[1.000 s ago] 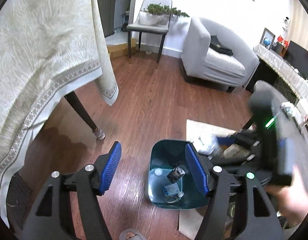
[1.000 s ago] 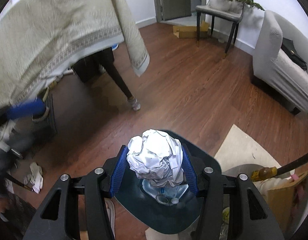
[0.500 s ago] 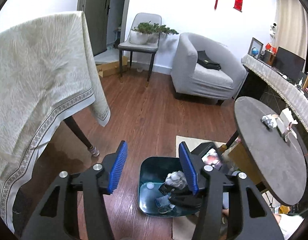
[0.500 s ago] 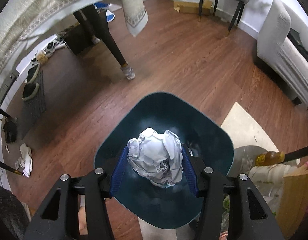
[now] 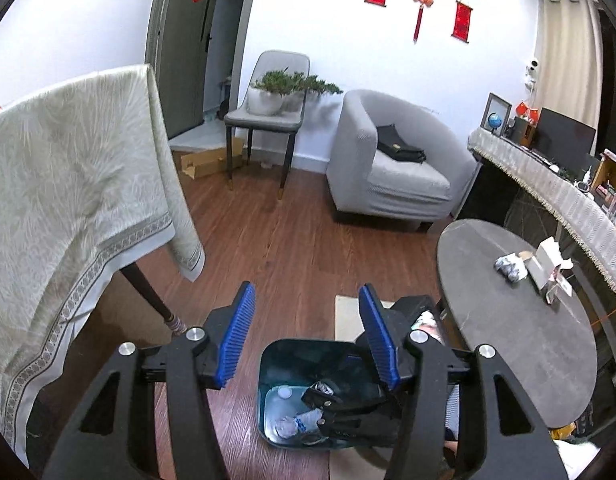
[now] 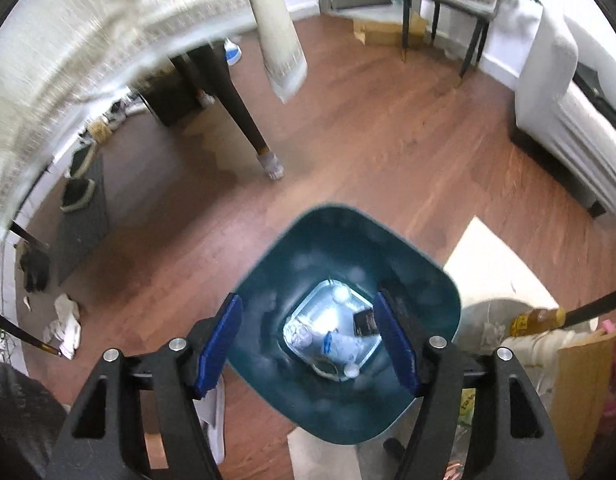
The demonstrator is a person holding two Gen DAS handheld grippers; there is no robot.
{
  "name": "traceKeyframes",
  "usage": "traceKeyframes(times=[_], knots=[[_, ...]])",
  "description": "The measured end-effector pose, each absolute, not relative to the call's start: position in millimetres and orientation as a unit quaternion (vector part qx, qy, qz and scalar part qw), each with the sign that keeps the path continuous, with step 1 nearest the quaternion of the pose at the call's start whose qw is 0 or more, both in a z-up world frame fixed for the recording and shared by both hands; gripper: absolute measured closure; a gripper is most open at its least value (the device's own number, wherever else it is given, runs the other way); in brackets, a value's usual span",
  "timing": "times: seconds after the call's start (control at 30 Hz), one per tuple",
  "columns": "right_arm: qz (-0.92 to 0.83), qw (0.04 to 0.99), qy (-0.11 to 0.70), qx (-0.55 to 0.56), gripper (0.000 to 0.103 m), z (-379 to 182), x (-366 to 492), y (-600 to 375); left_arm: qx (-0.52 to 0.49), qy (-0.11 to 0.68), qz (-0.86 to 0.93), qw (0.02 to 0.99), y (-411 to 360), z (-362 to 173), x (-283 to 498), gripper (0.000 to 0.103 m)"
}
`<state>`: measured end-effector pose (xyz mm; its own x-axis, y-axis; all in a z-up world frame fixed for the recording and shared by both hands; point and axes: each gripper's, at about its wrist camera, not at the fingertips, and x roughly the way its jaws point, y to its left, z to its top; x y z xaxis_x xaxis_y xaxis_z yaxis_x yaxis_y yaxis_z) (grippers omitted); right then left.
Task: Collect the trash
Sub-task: 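Carry the white lid and foil ball over the teal bin and open both grippers, then grasp the crumpled white plastic bag with the left gripper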
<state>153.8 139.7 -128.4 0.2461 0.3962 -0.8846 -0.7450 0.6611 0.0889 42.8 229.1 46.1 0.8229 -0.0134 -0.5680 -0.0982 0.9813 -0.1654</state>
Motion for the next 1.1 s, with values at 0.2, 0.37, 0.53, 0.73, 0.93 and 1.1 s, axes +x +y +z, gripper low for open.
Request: traceKeyframes(times=[0.2, 0.37, 0.53, 0.73, 0.93, 1.1], knots=[[0.395, 0.794, 0.439, -0.147, 0.034, -72, 145, 120, -0.098, 0.279, 0.026, 0.955, 221, 62, 44, 0.044], [0.395, 0.816, 0.401, -0.128, 0.034, -31, 141, 95, -0.097, 0.263, 0.023, 0.960, 210, 75, 46, 0.038], [0.371, 0.842, 0.373, -0.118, 0.033, -5, 148, 57, -0.099, 0.256, 0.008, 0.961, 192, 81, 54, 0.031], [0.337, 0.869, 0.348, -0.104, 0.027, 17, 159, 1, -0.102, 0.256, -0.012, 0.961, 165, 84, 72, 0.017], [0.304, 0.895, 0.317, -0.081, 0.019, 38, 163, -62, -0.071, 0.255, -0.042, 0.964, 122, 86, 85, 0.012], [0.262, 0.921, 0.285, -0.049, 0.010, 57, 163, -121, -0.033, 0.258, -0.074, 0.963, 73, 81, 103, 0.009]])
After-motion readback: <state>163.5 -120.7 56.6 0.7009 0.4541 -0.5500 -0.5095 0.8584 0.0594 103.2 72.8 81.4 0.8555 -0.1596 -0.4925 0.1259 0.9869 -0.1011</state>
